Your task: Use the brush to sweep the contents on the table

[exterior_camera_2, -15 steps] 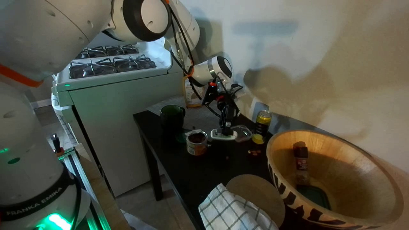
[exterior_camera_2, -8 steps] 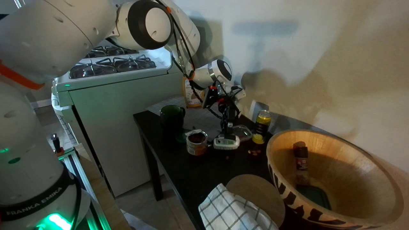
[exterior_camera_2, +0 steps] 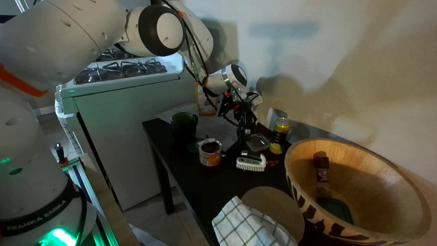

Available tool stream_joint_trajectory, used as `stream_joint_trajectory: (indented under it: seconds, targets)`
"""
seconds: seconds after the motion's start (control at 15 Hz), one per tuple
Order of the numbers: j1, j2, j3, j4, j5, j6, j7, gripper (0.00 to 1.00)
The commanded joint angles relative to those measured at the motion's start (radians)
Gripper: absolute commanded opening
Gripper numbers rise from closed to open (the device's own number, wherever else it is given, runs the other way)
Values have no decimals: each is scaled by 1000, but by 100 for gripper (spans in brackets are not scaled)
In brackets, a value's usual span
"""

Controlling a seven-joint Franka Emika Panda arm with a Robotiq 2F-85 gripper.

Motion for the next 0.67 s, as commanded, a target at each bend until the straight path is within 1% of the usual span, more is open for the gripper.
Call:
stream_joint_trajectory:
  seconds: [0.0, 0.07, 0.13, 0.2, 0.4, 0.6]
  targets:
    - [32, -43, 15, -43, -28, 79, 30, 83]
    - [39, -81, 25, -87, -34, 136, 41, 92]
    - [45, -126, 35, -140, -37, 205, 58, 98]
    - [50, -166, 39, -189, -41, 266, 79, 100]
    - [42, -278, 44, -317, -45, 459, 131, 100]
    - [26, -383, 36, -446, -52, 656, 195, 100]
